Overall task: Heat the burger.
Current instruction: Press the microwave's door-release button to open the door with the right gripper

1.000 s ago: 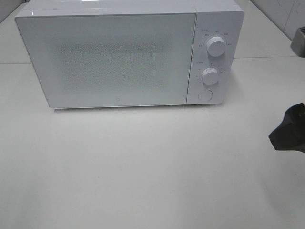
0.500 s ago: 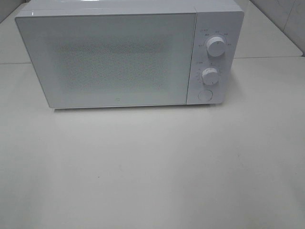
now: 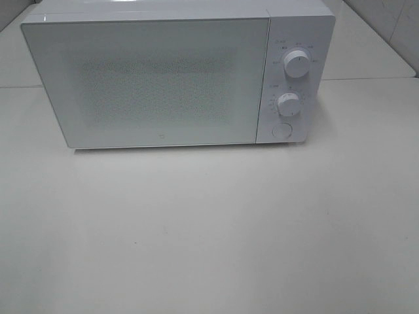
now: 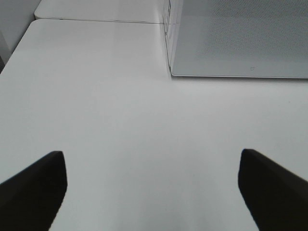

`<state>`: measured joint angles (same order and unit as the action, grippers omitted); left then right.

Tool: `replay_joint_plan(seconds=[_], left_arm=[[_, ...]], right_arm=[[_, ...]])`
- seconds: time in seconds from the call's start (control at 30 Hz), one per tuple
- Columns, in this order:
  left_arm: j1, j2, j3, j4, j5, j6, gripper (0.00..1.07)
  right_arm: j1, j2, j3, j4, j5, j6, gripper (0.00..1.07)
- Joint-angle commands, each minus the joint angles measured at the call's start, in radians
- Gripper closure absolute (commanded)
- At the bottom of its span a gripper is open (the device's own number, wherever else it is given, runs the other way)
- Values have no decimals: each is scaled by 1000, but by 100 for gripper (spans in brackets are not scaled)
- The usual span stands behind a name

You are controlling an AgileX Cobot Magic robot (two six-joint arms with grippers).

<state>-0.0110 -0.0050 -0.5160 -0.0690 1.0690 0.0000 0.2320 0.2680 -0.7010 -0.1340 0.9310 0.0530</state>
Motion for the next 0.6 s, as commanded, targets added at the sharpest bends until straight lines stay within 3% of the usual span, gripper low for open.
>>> replay_joint_plan(seconds=[0.03,0.43,0.6], left_arm=[[2,-6,0,1,0,0,18],[2,-6,0,1,0,0,18],[2,-6,0,1,0,0,18]], right_arm=[[-58,-90,-4,17,16,7,32],[-118,-235,-3,16,28,7,32],[-135,-289,44,16,28,7,32]])
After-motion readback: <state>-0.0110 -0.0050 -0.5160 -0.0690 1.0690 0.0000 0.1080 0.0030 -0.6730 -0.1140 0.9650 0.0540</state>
